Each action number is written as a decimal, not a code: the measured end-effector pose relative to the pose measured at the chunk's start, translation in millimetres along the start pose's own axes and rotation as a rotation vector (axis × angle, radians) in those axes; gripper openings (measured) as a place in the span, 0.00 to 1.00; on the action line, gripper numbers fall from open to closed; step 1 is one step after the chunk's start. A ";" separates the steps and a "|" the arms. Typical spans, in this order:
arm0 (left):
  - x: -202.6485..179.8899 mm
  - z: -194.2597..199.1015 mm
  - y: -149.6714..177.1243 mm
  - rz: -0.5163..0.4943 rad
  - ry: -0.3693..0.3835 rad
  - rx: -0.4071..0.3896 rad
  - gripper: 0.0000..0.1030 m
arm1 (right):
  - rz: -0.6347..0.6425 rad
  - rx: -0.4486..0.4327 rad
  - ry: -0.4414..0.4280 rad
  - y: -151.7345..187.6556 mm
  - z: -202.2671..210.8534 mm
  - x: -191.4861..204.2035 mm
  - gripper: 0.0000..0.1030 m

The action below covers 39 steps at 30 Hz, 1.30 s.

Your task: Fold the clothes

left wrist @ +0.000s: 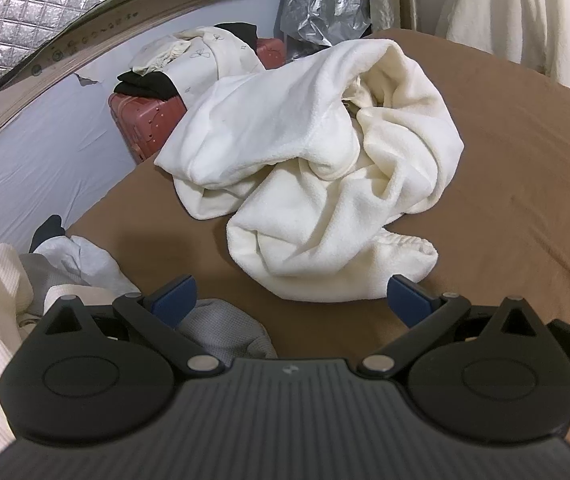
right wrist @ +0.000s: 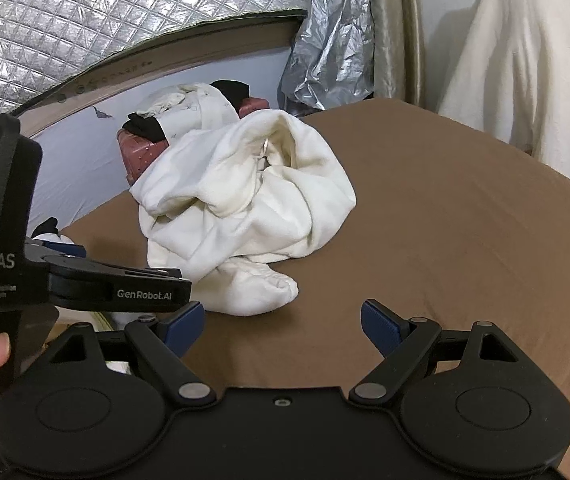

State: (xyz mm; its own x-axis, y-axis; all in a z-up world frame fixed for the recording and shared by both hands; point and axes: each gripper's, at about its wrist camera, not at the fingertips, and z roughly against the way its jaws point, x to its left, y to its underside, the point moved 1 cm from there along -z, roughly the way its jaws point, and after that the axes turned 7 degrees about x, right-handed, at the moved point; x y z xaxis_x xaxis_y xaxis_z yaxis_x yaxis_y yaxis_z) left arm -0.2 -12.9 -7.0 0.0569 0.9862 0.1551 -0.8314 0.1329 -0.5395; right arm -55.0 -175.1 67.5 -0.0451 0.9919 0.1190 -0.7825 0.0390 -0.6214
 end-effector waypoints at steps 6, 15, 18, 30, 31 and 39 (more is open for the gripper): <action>-0.9 -1.9 -0.7 -0.002 -0.004 0.004 1.00 | 0.002 0.003 0.009 -0.1 -0.5 -0.6 0.86; 27.3 -28.3 -8.7 0.097 -0.032 0.037 1.00 | 0.032 0.007 -0.067 4.7 -10.4 -7.7 0.86; 45.7 -35.9 -19.8 0.164 -0.026 0.052 1.00 | -0.015 0.003 -0.174 -0.5 -24.9 -24.4 0.86; 103.7 -62.2 -138.2 0.452 0.118 0.012 1.00 | -0.236 0.033 -0.391 -125.3 -79.7 -80.5 0.87; 110.1 -73.2 -132.1 0.497 0.126 0.018 1.00 | -0.245 0.025 -0.395 -128.8 -88.6 -86.2 0.87; 160.7 -161.4 -83.2 0.852 0.191 0.059 0.99 | -0.338 0.097 -0.491 -119.3 -145.8 -146.4 0.87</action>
State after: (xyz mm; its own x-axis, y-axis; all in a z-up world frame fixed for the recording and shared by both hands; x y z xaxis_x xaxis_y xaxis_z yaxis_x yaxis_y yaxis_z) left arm 167.4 150.4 -70.7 -0.5096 0.7475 -0.4260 -0.6598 -0.6573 -0.3640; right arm 135.5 -307.3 11.3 -0.0473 0.7539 0.6553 -0.8552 0.3085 -0.4165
